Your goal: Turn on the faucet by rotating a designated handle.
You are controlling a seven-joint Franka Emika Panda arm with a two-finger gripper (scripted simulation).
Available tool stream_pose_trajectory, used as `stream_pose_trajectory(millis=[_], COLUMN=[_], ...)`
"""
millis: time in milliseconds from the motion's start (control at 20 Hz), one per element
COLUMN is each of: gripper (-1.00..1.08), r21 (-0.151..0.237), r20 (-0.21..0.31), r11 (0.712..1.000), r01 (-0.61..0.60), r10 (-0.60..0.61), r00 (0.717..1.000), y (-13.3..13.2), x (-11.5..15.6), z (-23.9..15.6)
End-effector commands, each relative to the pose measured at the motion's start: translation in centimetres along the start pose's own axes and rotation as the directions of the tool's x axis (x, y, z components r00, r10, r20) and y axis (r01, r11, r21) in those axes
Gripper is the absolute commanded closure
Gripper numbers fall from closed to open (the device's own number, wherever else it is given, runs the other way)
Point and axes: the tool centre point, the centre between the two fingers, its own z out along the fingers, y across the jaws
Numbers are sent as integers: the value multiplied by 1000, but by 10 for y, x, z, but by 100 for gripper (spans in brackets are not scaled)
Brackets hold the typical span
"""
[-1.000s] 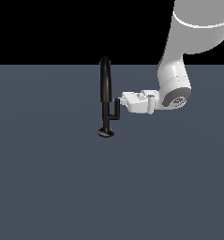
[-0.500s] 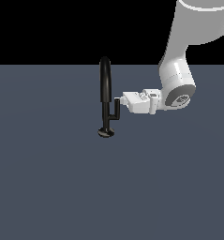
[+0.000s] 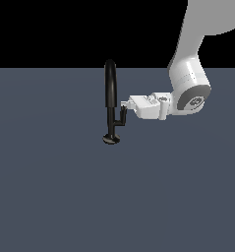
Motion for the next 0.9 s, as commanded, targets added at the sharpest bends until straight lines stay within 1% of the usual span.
stream_pose_trajectory(millis=[0, 850], gripper=[108, 108], r21=[0, -4], r20=[0, 3], r11=[1000, 1000], r01=[0, -4], r10=[0, 4], r00=[1000, 1000], y=[0, 55], x=[0, 23], z=[0, 0])
